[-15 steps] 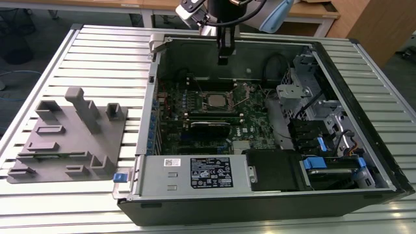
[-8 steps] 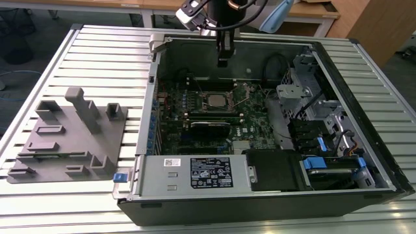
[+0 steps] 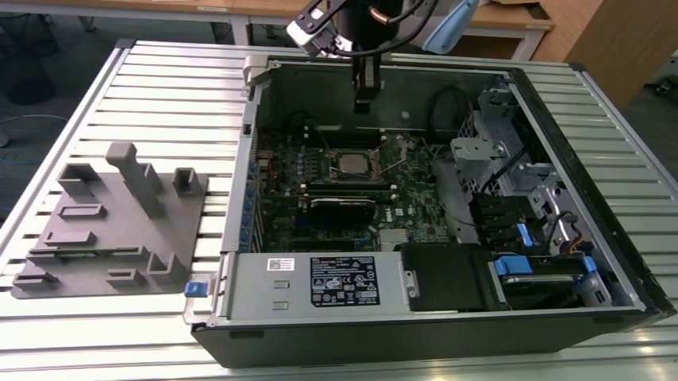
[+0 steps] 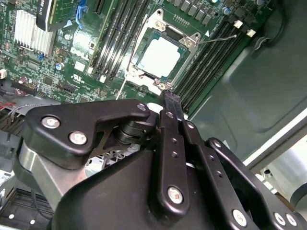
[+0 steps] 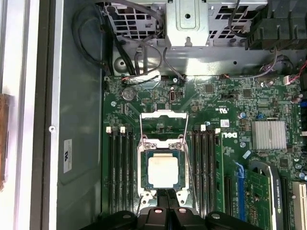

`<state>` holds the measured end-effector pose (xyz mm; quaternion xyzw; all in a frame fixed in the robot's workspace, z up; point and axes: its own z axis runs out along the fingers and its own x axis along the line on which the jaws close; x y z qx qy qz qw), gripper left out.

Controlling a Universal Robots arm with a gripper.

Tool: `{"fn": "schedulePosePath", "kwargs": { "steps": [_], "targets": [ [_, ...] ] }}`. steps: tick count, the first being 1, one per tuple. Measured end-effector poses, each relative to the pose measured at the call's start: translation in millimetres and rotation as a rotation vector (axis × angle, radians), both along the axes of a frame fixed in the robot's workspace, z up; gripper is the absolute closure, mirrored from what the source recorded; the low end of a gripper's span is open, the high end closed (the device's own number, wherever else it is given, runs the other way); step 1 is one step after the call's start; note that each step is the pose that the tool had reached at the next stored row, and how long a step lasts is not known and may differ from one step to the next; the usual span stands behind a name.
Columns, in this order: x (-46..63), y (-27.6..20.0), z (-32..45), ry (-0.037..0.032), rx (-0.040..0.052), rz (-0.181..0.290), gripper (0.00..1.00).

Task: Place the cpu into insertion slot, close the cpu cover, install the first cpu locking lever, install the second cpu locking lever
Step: 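Place the cpu into insertion slot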

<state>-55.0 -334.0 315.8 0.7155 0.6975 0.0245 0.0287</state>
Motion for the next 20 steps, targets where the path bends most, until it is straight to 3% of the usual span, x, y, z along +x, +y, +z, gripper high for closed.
{"fn": "schedulePosePath", "kwargs": {
  "steps": [20],
  "targets": [
    [0.0, 0.0, -19.5, 0.0, 0.0, 0.0, 0.9]
  ]
}}
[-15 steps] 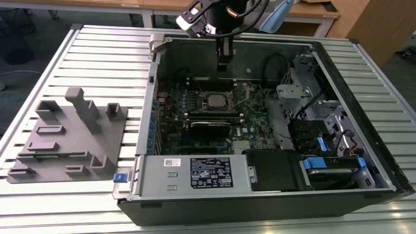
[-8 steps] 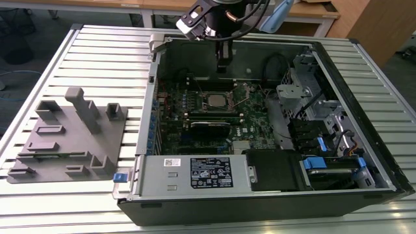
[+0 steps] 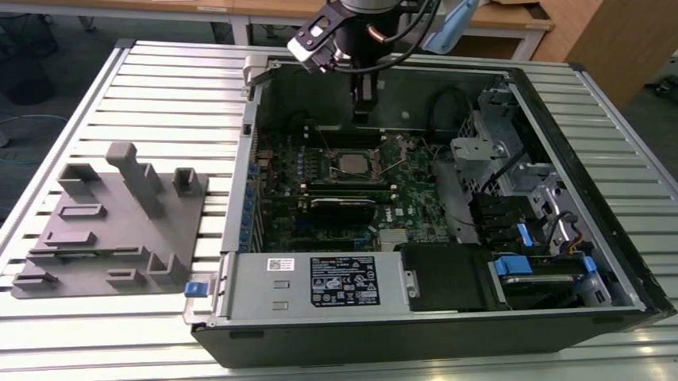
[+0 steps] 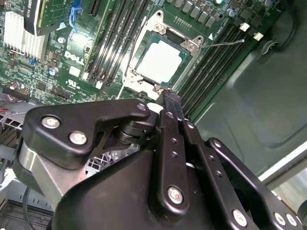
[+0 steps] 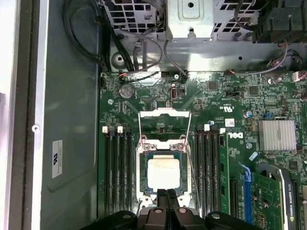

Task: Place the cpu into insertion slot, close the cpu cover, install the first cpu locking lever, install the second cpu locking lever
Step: 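Place the cpu into insertion slot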

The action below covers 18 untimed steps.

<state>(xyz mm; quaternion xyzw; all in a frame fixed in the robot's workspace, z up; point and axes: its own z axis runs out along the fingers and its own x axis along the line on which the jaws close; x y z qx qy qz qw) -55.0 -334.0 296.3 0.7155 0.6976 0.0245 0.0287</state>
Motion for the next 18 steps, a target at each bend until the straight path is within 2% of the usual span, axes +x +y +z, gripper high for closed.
{"fn": "schedulePosePath", "kwargs": {
  "steps": [18],
  "targets": [
    [0.0, 0.0, -17.6, 0.0, 0.0001, 0.0, 0.9]
  ]
}}
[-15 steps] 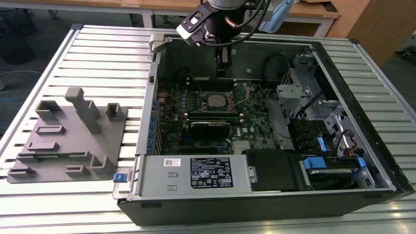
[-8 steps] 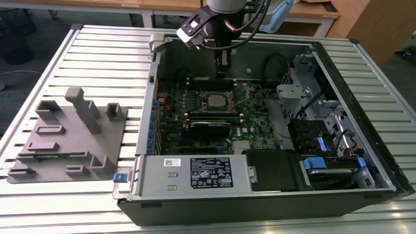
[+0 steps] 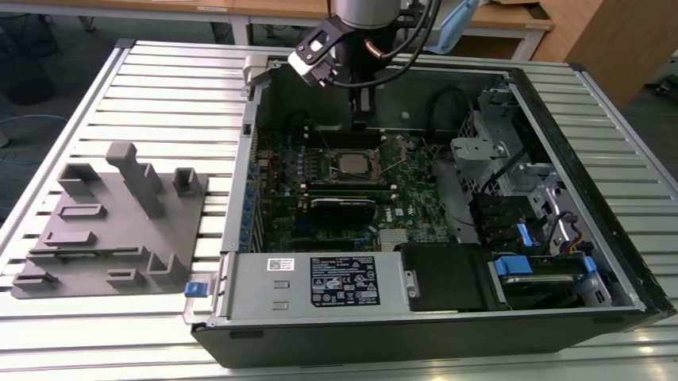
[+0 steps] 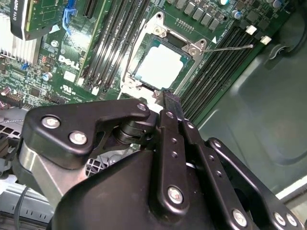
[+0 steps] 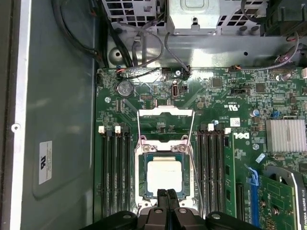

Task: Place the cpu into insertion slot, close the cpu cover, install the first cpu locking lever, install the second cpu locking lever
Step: 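Place the cpu into insertion slot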

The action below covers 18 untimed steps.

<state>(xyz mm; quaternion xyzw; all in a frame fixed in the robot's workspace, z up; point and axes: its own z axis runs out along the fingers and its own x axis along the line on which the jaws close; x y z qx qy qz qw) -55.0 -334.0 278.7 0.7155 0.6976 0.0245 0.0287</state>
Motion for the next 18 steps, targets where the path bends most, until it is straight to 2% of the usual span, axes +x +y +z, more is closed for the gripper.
{"fn": "schedulePosePath", "kwargs": {
  "steps": [18],
  "targets": [
    [0.0, 0.0, -17.5, 0.0001, -0.0001, 0.0, 0.9]
  ]
}}
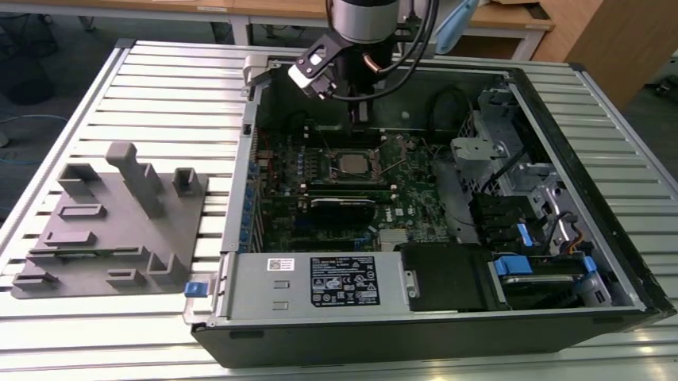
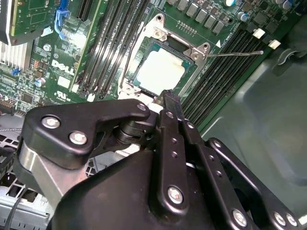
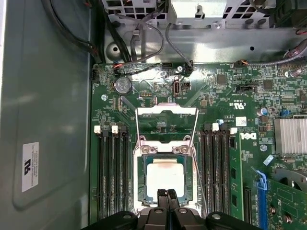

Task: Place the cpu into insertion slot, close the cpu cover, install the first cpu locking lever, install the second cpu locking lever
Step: 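Place the cpu into insertion slot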

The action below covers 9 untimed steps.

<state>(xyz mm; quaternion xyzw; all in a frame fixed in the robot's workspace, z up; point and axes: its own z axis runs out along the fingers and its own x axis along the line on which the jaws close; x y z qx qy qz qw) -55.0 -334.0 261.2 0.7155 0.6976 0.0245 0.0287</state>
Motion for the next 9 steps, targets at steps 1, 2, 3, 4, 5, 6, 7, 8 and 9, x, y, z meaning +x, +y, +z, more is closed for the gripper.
{"fn": "schedulePosePath", "kwargs": {
  "steps": [1, 2, 3, 4, 5, 6, 7, 8, 9],
  "targets": [
    [0.0, 0.0, -1.0, 0.0, 0.0, 0.0, 0.9],
    [0.0, 0.0, -2.0, 0.0, 0.0, 0.0, 0.9],
    [0.0, 0.0, -2.9, 0.0, 0.0, 0.0, 0.9],
    [0.0, 0.0, -3.9, 0.0, 0.0, 0.0, 0.9],
    [0.0, 0.0, -4.9, -0.0001, 0.0, 0.0, 0.9],
    [0.0, 0.0, -5.9, 0.0, 0.0, 0.0, 0.9],
    [0.0, 0.0, -6.8, 0.0, 0.0, 0.0, 0.9],
    [0.0, 0.0, -7.8, 0.0, -0.0001, 0.0, 0.9],
    [0.0, 0.0, -8.8, 0.0, 0.0, 0.0, 0.9]
  ]
}}
